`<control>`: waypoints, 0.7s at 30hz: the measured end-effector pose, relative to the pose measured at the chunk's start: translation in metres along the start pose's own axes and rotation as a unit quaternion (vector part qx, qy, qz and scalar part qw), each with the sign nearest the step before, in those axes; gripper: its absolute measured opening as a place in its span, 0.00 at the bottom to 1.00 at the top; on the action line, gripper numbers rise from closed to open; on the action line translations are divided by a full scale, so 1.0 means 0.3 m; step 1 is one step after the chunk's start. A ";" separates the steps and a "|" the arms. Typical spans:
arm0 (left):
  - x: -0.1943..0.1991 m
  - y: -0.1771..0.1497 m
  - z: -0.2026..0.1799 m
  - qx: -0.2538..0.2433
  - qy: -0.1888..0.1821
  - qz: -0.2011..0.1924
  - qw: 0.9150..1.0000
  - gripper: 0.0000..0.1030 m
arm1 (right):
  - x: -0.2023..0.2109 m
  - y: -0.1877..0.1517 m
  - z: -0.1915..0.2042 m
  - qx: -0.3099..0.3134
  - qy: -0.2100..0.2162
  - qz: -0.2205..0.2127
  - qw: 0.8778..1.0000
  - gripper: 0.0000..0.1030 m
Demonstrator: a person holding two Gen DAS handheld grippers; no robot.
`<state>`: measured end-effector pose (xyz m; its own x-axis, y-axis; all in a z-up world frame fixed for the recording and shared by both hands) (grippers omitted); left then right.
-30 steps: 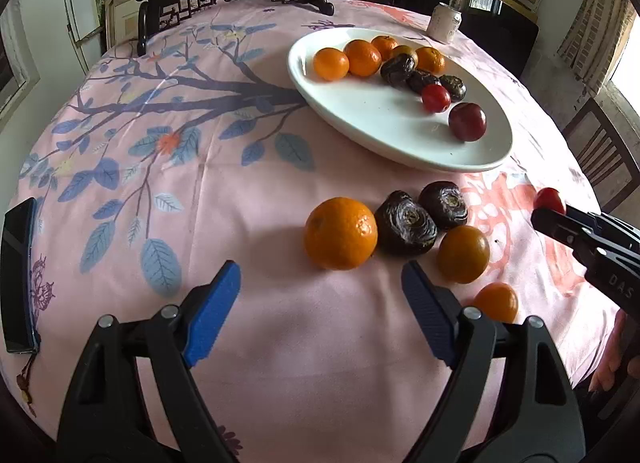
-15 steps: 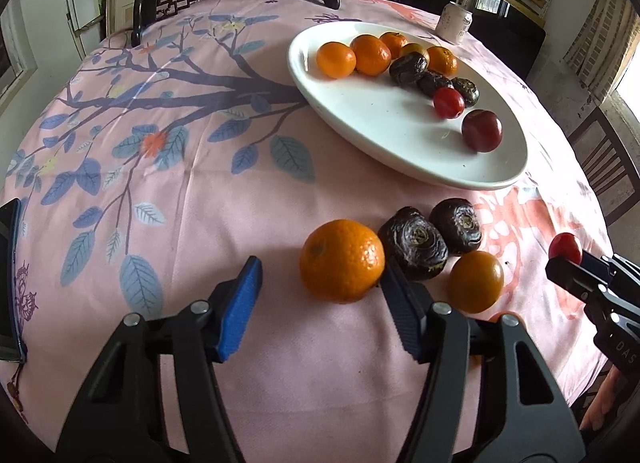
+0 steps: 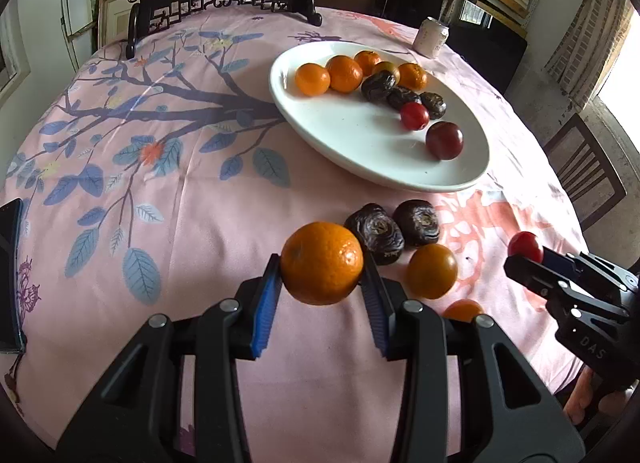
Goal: Organize fruits
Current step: 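Place the red plum and mandarin on the plate, opening both tools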
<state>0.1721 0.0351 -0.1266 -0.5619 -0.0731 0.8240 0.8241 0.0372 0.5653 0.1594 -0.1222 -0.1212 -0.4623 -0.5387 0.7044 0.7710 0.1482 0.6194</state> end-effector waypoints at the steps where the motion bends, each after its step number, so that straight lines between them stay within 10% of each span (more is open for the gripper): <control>1: 0.020 0.000 -0.001 0.000 -0.003 -0.005 1.000 0.39 | 0.001 0.000 0.004 0.001 0.001 -0.001 1.000 0.28; 12: 0.159 0.105 -0.025 -0.018 -0.019 -0.040 0.999 0.39 | 0.023 0.040 0.042 0.017 0.015 -0.005 1.000 0.28; 21: -0.015 0.367 -0.156 -0.039 -0.019 -0.007 0.999 0.39 | -0.024 0.277 -0.053 0.038 -0.010 -0.006 0.999 0.28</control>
<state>0.2687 -0.0071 -0.0700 -0.5739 -0.0345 0.8182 0.8188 -0.0417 0.5726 0.2338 -0.1191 -0.0803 -0.4806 -0.5236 0.7034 0.7303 0.2050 0.6516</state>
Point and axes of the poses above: each gripper's, at about its wrist camera, not at the fingertips, and x roughly against the way its jaws point, z to its left, y to its top, the point moved 9 cm from there along -x, roughly the way its jaws point, and after that the axes turned 15 degrees about y, right-handed, at the moved point
